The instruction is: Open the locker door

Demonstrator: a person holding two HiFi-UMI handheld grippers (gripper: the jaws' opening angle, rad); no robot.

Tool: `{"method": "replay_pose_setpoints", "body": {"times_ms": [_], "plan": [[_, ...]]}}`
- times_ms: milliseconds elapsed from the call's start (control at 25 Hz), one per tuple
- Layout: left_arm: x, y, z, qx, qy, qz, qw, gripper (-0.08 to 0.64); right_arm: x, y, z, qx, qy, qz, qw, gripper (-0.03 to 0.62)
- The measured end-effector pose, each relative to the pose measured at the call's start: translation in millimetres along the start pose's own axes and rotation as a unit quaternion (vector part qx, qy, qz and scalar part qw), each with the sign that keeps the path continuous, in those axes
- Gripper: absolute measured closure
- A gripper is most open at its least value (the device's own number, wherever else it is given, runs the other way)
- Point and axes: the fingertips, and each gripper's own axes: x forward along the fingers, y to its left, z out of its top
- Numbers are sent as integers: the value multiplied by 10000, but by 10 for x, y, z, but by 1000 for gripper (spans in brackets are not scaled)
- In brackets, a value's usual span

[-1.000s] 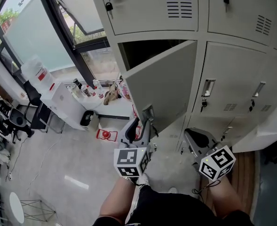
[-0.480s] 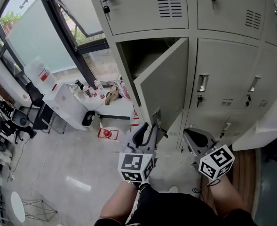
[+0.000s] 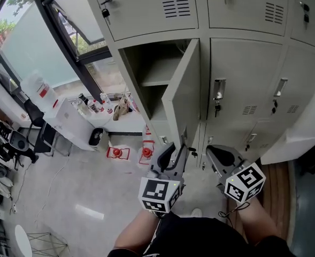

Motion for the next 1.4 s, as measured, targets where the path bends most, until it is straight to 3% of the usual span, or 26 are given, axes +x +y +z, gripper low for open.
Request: {"method": "replay_pose_setpoints", "body": {"times_ms": [760, 1200, 1400], "plan": [[190, -697, -32, 191, 10, -845, 9962, 465, -295, -125, -41, 73, -19, -316, 9995, 538], [163, -751, -34, 114, -64, -1016, 9947, 462, -316, -94, -52, 121, -61, -419, 9990, 538], [102, -668, -33, -8, -188, -1066, 9941, 423, -274, -16, -57, 149, -50, -616, 9980, 538]]}}
